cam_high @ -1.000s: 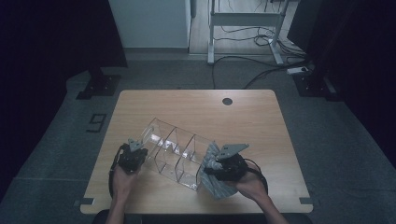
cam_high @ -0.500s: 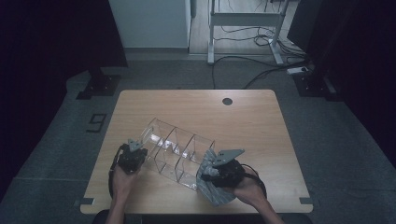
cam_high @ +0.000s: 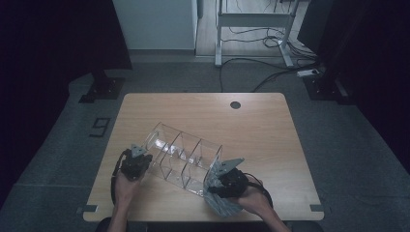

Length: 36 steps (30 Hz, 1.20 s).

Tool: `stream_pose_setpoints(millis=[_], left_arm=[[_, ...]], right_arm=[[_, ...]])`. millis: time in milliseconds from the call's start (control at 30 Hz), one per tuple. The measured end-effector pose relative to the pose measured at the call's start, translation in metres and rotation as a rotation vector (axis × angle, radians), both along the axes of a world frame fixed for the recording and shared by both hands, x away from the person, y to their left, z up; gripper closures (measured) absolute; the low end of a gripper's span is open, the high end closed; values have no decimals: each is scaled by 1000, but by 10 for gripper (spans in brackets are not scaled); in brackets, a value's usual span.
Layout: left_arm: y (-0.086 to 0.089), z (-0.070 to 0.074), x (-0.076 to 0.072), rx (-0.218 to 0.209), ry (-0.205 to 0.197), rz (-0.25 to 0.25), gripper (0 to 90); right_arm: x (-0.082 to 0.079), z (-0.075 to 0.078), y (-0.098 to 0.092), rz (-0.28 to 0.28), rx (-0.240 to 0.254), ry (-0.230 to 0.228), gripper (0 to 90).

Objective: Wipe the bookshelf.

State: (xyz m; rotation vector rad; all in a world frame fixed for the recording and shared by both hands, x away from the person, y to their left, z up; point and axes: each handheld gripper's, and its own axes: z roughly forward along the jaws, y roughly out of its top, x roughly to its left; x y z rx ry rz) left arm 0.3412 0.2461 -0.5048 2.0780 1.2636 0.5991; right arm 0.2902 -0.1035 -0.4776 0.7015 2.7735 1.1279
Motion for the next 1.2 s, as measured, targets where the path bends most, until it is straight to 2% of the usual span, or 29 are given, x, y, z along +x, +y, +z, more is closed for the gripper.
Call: stream_pose_setpoints(millis=[133,333,700,900,1200], left_arm=[[1,0,0,3,6,-13,869],[1,1,0,14,4,-34,867],[-1,1,-1,37,5,-44,861],[-1,1,-1,35,6,-44,860],[-1,1,-1,35,5,-44,861]], right_arm=[[3,-2,-2,-3,8,14,660],[10,-5,-6,-36,17,28,660],[32,-9,-15,-137,10,29,660],[46,-12,-22,-202,21,32,660],[61,-14,-28,-247,33,20,660]])
